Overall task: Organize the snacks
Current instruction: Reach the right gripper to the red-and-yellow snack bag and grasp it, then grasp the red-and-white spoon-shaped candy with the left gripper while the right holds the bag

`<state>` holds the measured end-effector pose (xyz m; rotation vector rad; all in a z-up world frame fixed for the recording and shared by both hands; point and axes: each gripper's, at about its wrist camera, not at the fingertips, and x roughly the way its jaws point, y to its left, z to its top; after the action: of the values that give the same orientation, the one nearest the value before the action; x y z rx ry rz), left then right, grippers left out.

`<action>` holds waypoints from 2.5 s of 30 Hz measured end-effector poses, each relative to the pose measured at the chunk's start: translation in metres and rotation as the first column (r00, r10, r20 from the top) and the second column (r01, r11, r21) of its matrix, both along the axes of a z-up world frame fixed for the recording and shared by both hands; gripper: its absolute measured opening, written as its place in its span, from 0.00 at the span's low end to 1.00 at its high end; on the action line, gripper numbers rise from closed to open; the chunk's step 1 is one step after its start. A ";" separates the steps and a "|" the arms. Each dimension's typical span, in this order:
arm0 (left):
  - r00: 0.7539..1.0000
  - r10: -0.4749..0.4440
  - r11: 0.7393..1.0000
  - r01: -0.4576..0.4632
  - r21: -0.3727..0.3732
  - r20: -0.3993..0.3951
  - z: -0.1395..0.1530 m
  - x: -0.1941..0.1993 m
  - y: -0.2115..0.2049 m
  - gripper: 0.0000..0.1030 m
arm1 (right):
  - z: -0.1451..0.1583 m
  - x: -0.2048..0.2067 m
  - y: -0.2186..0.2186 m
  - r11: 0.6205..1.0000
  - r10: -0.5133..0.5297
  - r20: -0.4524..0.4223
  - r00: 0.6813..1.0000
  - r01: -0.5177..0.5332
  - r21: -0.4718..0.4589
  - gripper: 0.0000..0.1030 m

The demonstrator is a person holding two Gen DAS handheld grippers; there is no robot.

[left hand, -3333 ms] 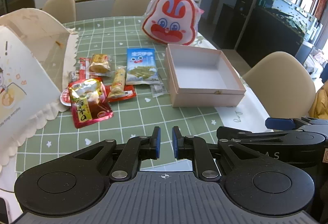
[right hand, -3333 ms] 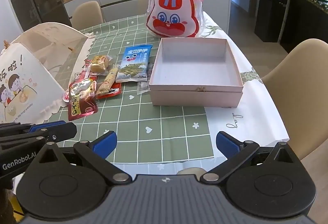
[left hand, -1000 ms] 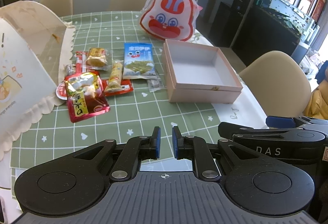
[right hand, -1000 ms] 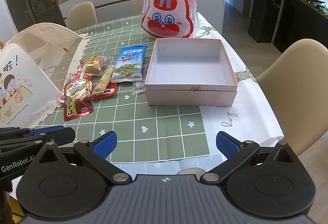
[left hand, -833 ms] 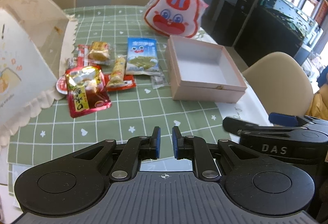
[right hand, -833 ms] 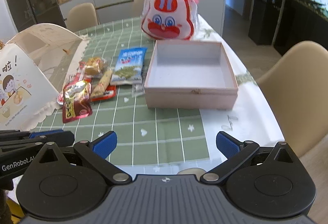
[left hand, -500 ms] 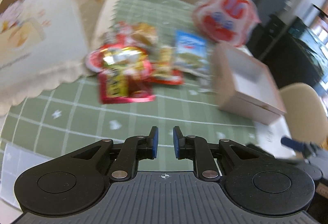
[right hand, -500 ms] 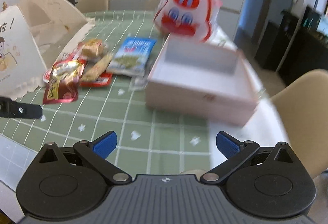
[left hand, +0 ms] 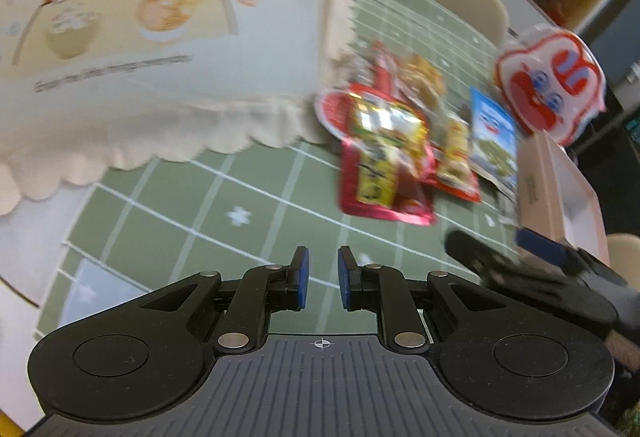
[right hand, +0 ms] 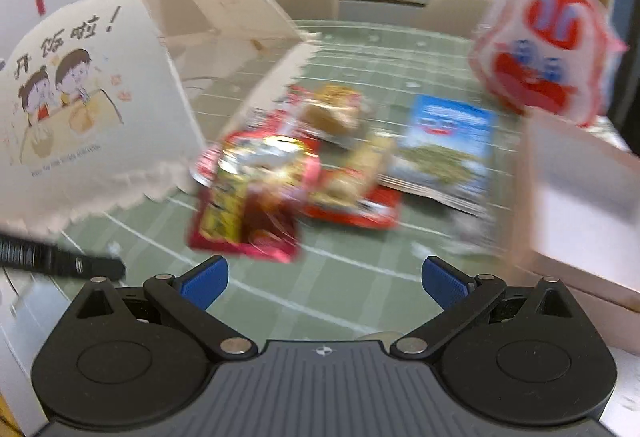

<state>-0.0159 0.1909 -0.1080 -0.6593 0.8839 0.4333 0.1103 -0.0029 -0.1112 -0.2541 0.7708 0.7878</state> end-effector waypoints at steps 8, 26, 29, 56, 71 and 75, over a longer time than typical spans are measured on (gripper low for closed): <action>0.998 0.066 0.998 -0.066 -0.020 -0.005 -0.011 -0.015 0.022 0.18 | -0.037 0.010 0.089 0.999 -0.018 -0.012 1.000 0.017 -0.030 1.00; 0.994 -0.111 0.993 0.111 -0.039 0.010 -0.018 0.032 -0.006 0.18 | -0.026 -0.024 -0.045 0.990 -0.080 -0.086 0.993 0.069 -0.125 0.78; 0.981 -0.188 0.981 0.185 0.050 0.043 -0.009 0.051 -0.019 0.18 | -0.026 -0.031 -0.076 0.979 -0.151 -0.067 0.986 0.140 -0.148 0.78; 0.916 -0.402 0.909 0.399 0.118 0.000 -0.029 0.117 0.008 0.21 | -0.037 -0.035 -0.128 0.955 -0.293 -0.150 0.944 0.282 -0.087 0.99; 0.739 -0.645 0.634 0.659 0.404 -0.194 -0.022 0.089 -0.096 0.23 | -0.043 -0.042 -0.116 0.950 -0.288 -0.065 0.956 0.276 -0.144 1.00; 0.719 -0.678 0.639 0.680 0.359 -0.155 -0.024 0.093 -0.099 0.47 | -0.044 -0.044 -0.118 0.952 -0.285 -0.054 0.957 0.276 -0.133 1.00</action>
<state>0.0766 0.0917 -0.1322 0.0856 0.9460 -0.0878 0.0665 -0.1206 -0.1550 -0.2219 0.9038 0.4820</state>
